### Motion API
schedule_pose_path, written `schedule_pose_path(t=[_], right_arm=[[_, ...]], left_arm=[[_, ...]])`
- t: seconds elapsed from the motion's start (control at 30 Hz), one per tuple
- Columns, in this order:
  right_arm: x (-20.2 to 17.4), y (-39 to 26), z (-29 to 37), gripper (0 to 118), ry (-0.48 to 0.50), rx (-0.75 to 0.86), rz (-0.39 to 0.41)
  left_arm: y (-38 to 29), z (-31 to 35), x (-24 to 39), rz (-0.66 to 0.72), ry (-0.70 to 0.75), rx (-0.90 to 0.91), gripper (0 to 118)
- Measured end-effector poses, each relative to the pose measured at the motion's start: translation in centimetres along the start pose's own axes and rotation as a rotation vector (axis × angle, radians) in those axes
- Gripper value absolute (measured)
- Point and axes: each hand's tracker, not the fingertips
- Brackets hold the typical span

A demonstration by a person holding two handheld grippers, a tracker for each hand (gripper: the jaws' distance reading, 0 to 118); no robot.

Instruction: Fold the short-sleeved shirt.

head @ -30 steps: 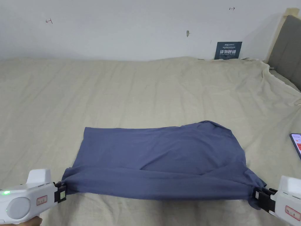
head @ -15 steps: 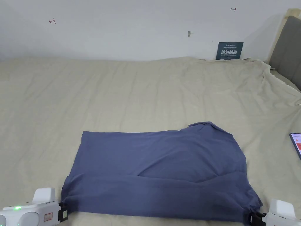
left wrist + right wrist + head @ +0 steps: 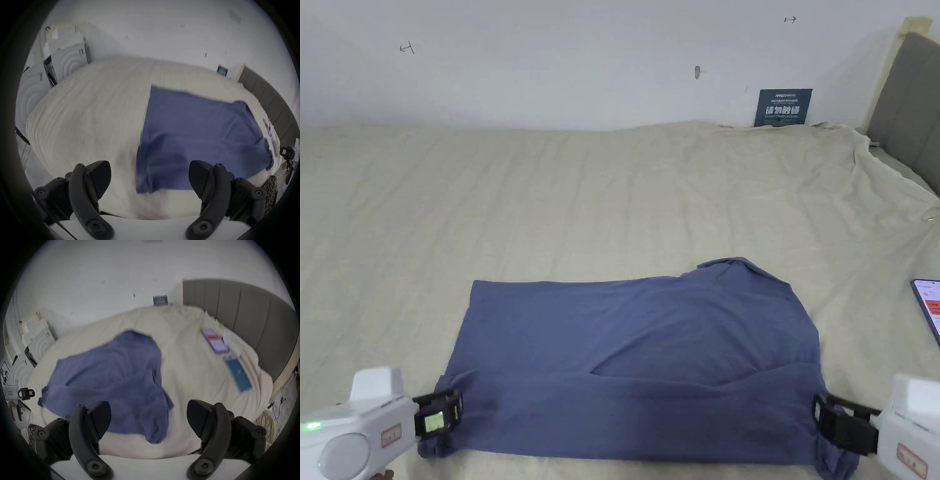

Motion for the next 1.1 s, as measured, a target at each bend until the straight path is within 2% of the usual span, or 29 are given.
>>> schedule_pose_path(t=[0.23, 0.3, 0.37, 0.4, 0.43, 0.47, 0.5, 0.53, 0.57, 0.63, 0.9, 1.1], right_arm=[[-3.3, 4.4, 4.3, 96, 0.026, 0.215, 0.038], [-4.3, 4.8, 4.9, 91, 0.014, 0.257, 0.055], [-5.2, 5.0, 5.4, 69, -0.003, 0.293, 0.076], [-5.5, 5.0, 5.5, 55, -0.008, 0.306, 0.086], [-5.8, 5.0, 5.6, 45, -0.012, 0.316, 0.091], [-6.1, 5.0, 5.6, 39, -0.014, 0.325, 0.1], [-6.3, 5.0, 5.7, 39, -0.015, 0.333, 0.109], [-6.6, 5.0, 5.7, 17, -0.019, 0.34, 0.114], [-6.7, 5.0, 5.7, 4, -0.02, 0.348, 0.124], [-6.8, 4.9, 5.9, 0, -0.007, 0.361, 0.13], [-7.3, 5.6, 6.1, 0, -0.002, 0.36, 0.126], [-6.5, 6.7, 3.8, 0, -0.003, 0.341, 0.123]], left_arm=[[4.0, 3.9, 2.3, -0.072, 0.013, 0.192, 100], [4.3, 4.7, 3.2, -0.096, 0.026, 0.242, 90], [4.4, 5.4, 4.2, -0.11, 0.016, 0.295, 63], [4.4, 5.6, 4.5, -0.117, 0.009, 0.31, 46], [4.3, 5.8, 4.9, -0.12, 0.007, 0.315, 35], [4.2, 5.8, 5.3, -0.115, 0.003, 0.319, 29], [4.1, 5.7, 5.5, -0.121, -0.005, 0.326, 29], [4.0, 5.7, 5.5, -0.126, -0.023, 0.328, 7], [4.0, 5.8, 5.8, -0.124, -0.049, 0.328, 0], [4.0, 5.8, 6.0, -0.119, -0.054, 0.328, 0], [5.0, 4.4, 6.0, -0.126, -0.057, 0.289, 0], [7.5, 1.0, 5.7, -0.142, -0.072, 0.217, 0]])
